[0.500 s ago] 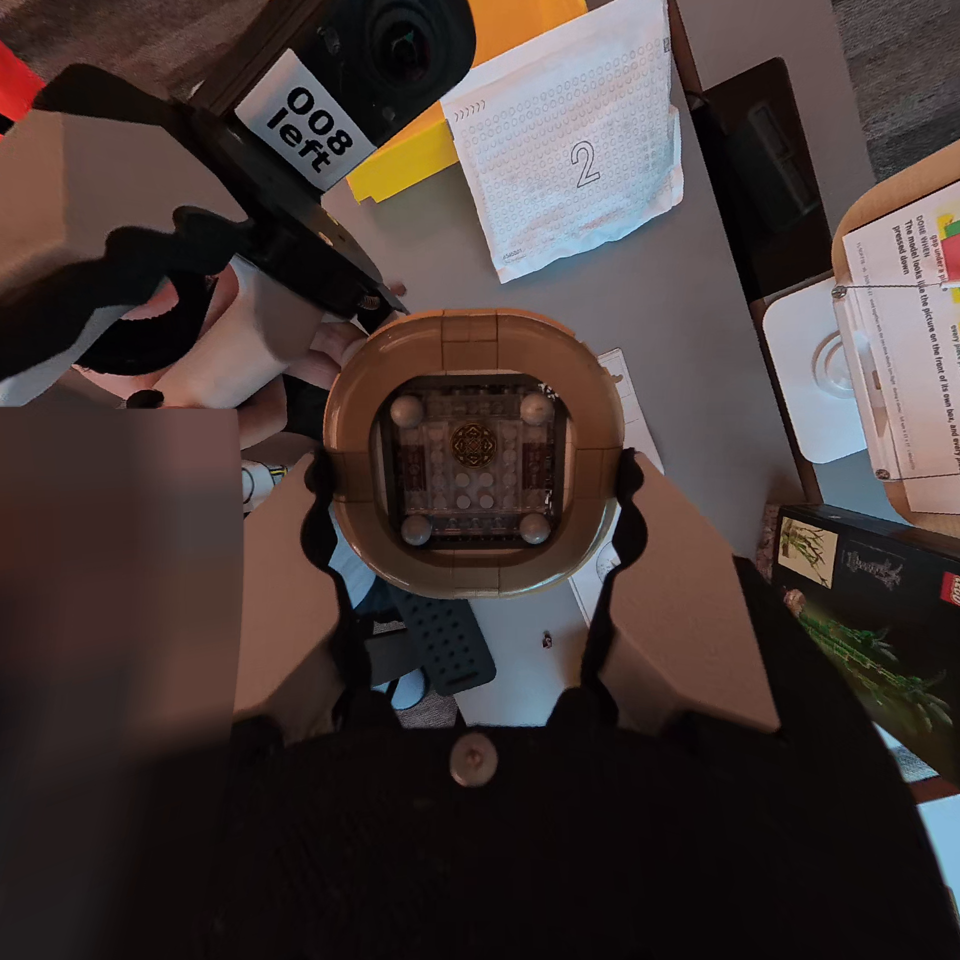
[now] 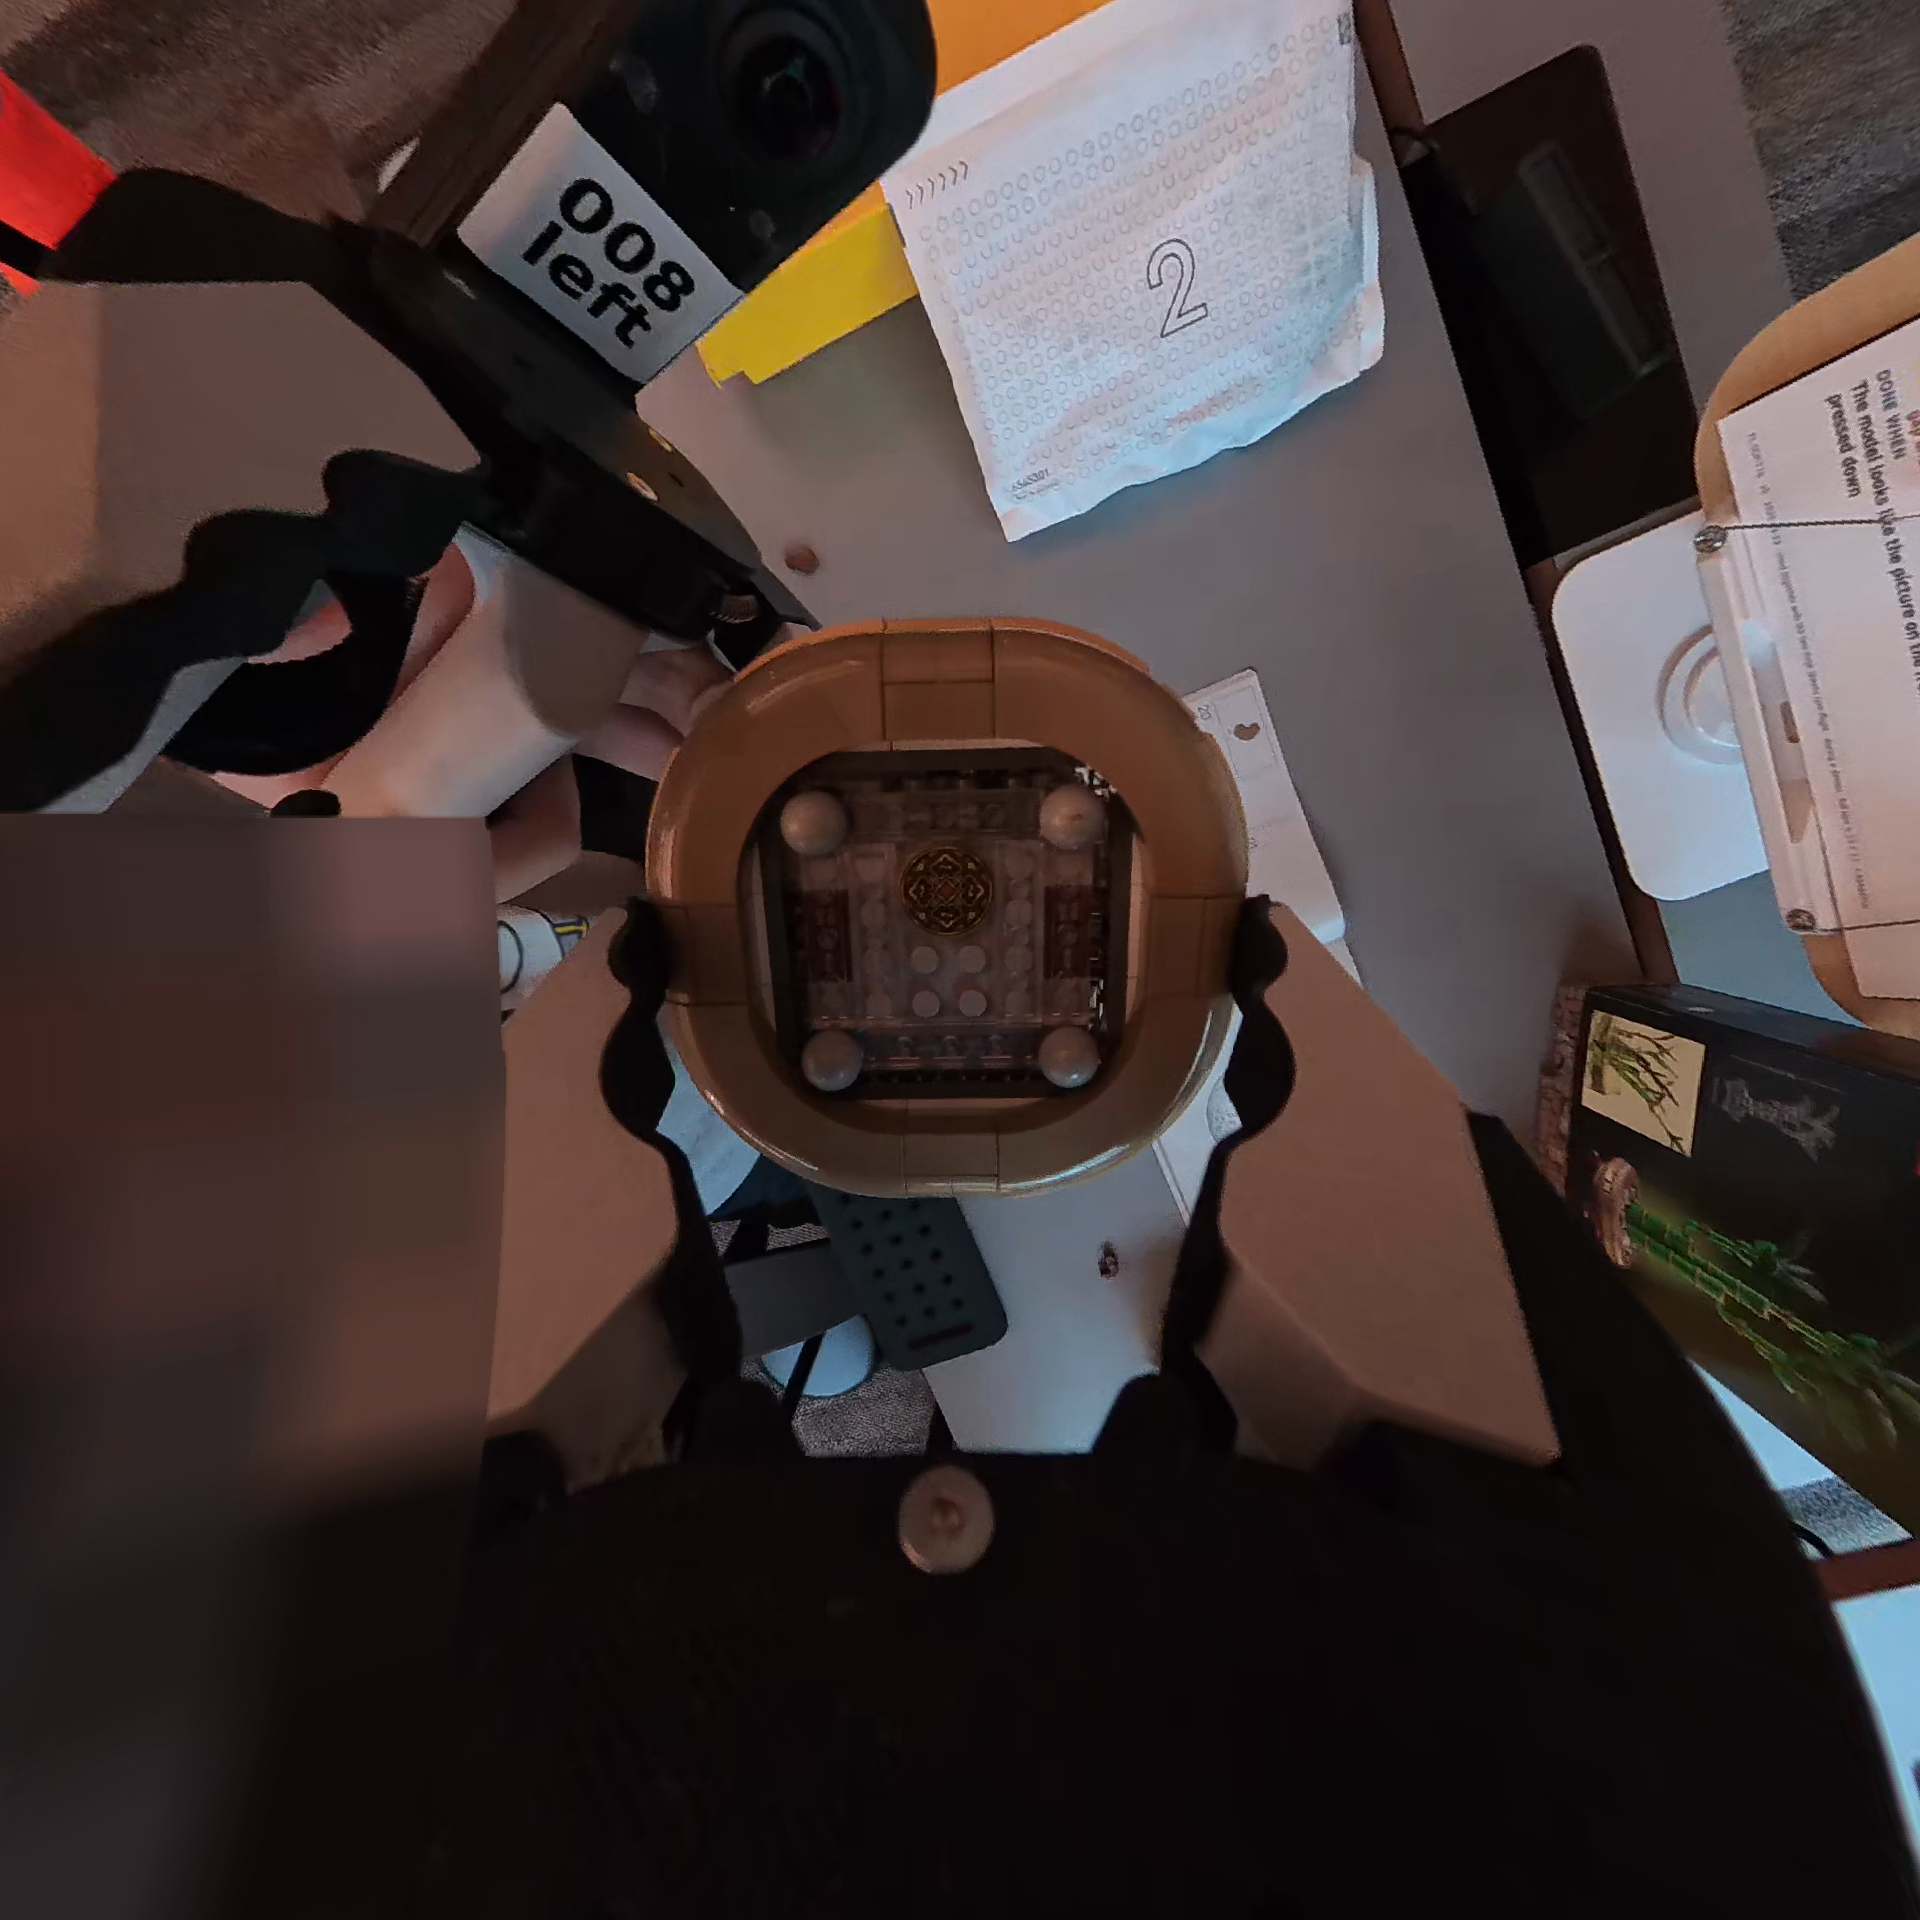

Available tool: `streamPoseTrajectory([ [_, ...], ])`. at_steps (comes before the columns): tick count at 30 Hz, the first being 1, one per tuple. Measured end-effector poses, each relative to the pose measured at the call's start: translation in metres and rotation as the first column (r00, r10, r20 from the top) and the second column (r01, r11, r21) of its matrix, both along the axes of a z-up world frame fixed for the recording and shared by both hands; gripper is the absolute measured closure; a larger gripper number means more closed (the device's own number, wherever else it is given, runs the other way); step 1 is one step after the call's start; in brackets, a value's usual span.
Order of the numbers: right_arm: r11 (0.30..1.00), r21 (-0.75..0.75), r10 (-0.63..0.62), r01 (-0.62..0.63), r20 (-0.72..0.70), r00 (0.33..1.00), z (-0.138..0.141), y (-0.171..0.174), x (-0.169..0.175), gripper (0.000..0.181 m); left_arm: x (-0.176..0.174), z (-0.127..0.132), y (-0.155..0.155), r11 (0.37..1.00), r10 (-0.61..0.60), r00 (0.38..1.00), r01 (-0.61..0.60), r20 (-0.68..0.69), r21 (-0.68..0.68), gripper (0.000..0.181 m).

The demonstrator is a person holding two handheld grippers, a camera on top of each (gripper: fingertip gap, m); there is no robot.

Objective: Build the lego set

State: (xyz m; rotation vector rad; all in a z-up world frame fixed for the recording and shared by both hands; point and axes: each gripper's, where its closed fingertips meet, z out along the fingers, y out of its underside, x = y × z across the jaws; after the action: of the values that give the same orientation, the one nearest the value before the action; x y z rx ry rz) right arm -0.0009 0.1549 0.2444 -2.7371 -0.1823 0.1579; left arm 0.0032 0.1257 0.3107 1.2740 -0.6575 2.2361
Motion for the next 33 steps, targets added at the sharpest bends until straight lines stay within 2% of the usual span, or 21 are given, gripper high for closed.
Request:
streamPoseTrajectory([
  [15, 0.998, -0.029, -0.053, 0.058, 0.167, 0.985, 0.0, 0.001, 0.005, 0.071, 0.006, 0.002, 0.004, 0.999, 0.034, 0.999, -0.034, -0.011, -0.007, 0.024],
  [21, 0.998, -0.022, -0.053, 0.057, 0.151, 0.987, -0.001, 0.004, 0.003, 0.071, 0.004, 0.0, 0.006, 0.999, 0.024, 1.0, -0.025, -0.01, -0.032, 0.024],
  [33, 0.999, 0.004, -0.05, 0.051, 0.199, 0.979, -0.008, 0.01, 0.006, 0.068, 0.009, -0.007, 0.012, 0.996, 0.083, 0.997, -0.082, -0.012, 0.04, 0.024],
])
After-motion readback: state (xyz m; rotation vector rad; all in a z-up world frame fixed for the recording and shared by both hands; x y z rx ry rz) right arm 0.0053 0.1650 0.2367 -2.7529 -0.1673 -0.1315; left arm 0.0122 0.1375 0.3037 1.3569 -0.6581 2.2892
